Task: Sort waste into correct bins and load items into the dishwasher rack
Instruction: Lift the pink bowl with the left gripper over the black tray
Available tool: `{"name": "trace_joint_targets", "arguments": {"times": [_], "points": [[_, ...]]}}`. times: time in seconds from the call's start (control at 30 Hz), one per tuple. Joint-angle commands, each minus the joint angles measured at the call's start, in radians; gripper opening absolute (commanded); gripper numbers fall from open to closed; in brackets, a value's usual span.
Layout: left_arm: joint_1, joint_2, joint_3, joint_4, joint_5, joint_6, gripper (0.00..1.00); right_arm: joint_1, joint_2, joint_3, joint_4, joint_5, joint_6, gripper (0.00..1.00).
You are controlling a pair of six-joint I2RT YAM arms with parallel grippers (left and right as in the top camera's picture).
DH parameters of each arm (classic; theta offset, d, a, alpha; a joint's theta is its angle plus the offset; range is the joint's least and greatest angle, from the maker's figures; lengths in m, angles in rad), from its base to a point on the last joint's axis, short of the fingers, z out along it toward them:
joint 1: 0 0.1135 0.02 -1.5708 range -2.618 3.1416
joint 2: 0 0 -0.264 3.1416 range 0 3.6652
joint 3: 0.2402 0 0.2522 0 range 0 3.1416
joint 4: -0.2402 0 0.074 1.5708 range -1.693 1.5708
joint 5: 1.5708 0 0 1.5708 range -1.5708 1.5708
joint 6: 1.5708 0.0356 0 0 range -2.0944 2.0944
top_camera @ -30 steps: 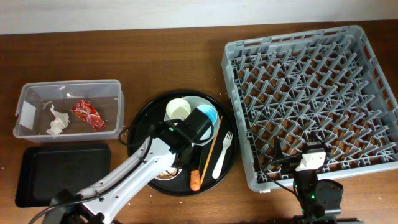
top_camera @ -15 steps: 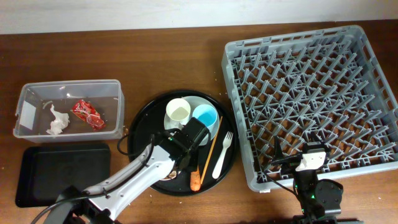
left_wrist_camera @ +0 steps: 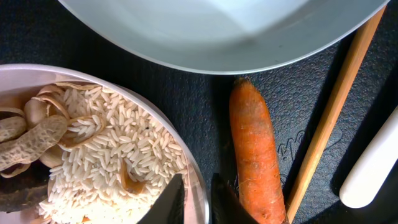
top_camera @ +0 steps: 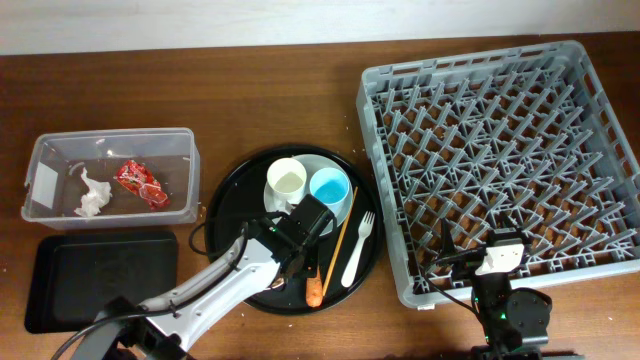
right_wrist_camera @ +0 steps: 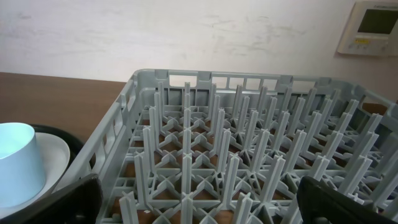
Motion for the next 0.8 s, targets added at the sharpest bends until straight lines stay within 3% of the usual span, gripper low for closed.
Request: {"name": "trace_joint_targets", "arguments": {"times": [0.0,0.23,0.43,0.67,0.77], "points": [[-0.002,-0.017,-0.009,-0.002,-0.004,-0.003,0.05,0.005,-0.006,-0.005,-0.005,0.008,0.006,0.99],[-0.002,-0.042,0.039,-0.029,-0.024,-0.003,0.01,0.005,-0.006,-0.005,-0.005,0.008,0.006,0.99],[0.021,-0.098,0.187,-0.211,-0.135,-0.003,0.0,0.005,-0.006,-0.005,-0.005,0.008,0.006,0.99],[0.296,-0.181,0.263,-0.331,-0.13,0.07,0.0,0.005,-0.006,-0.005,-0.005,0.008,0.006,0.99],[0.449,-0.223,0.263,-0.345,-0.039,0.135,0.0,0.005,-0.006,-0.005,-0.005,0.008,0.006,0.99]]}}
